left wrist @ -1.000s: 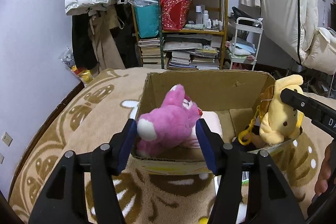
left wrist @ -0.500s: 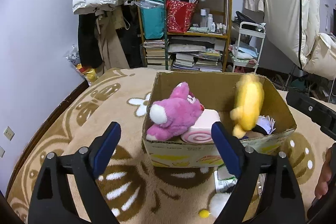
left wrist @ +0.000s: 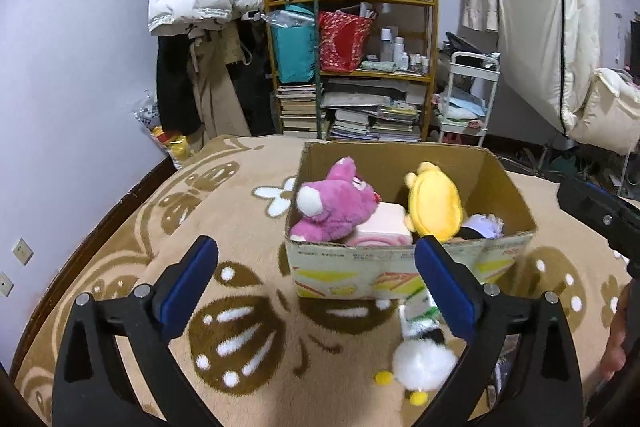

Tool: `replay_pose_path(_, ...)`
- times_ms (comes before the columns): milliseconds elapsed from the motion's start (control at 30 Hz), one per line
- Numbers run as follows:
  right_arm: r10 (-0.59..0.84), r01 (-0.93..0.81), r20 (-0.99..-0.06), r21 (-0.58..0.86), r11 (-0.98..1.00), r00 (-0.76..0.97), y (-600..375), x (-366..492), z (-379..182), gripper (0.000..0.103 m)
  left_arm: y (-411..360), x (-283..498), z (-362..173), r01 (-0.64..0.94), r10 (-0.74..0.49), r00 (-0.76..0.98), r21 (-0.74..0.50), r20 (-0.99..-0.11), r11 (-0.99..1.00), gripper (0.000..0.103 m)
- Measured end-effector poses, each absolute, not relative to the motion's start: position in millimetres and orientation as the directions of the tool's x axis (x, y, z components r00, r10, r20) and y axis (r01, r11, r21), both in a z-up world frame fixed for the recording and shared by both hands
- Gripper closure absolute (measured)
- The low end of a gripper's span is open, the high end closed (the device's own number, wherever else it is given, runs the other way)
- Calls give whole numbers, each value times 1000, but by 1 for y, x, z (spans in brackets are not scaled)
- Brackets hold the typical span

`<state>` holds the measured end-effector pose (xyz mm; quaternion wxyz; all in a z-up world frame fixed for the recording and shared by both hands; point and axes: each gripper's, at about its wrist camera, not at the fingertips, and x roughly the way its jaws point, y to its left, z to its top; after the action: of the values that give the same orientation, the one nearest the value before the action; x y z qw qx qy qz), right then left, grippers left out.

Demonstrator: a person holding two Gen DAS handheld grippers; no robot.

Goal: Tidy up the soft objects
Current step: 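Withdraw both open grippers from the box toward the remaining items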

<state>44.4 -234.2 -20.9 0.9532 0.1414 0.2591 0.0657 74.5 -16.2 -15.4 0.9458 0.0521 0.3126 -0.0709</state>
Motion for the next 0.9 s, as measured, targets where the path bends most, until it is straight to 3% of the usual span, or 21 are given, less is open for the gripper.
replay_pose_path(367,166,-18,-478,299,954,863,-237,16,-8,0,-17,37,2,212,-127,793,74,-596,974,5)
replay_pose_path(900,184,36,-578,348,937,795,-246,-16,-21,0,-19,21,-11,264,-139,705,76,-695,961,5)
